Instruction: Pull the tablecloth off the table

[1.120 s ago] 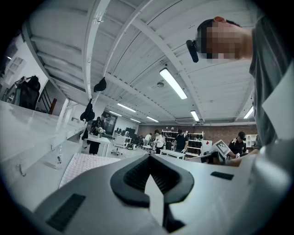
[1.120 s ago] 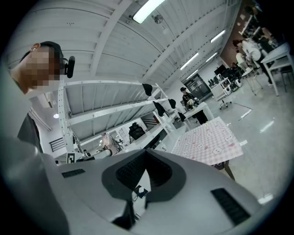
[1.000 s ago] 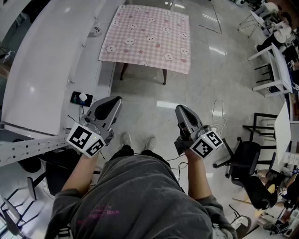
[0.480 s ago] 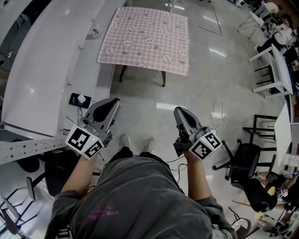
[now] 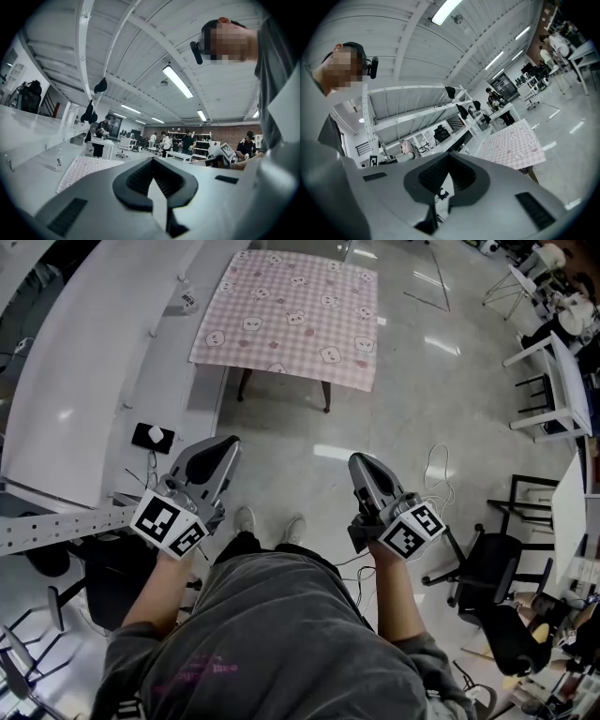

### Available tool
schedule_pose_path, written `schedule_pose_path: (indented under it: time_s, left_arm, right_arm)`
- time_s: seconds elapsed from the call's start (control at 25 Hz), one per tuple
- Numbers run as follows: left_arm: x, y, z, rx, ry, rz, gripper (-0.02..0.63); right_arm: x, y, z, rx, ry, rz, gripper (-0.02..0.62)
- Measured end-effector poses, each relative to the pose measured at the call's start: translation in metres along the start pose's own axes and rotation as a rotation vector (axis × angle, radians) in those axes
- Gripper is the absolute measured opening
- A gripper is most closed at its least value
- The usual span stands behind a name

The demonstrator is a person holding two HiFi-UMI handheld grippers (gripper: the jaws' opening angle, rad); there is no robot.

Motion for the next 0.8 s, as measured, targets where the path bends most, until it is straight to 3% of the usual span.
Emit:
schedule_pose_path:
  time_s: [0.8]
  left_arm:
    - [-0.018, 0.044, -0.065, 0.078, 0.020, -0.004, -0.003]
  right_arm:
    - [0.017, -0.038, -0.067, 0.060, 0.035, 0.017, 0.003]
Point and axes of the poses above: the fingertips, and each gripper's own axes: y forward along the fingers, z to its left, x out of its top, the point moved 8 cm from there along -y, backward along the fingers, and after that the axes turned 7 degrees about -x, right-handed, at the moved point
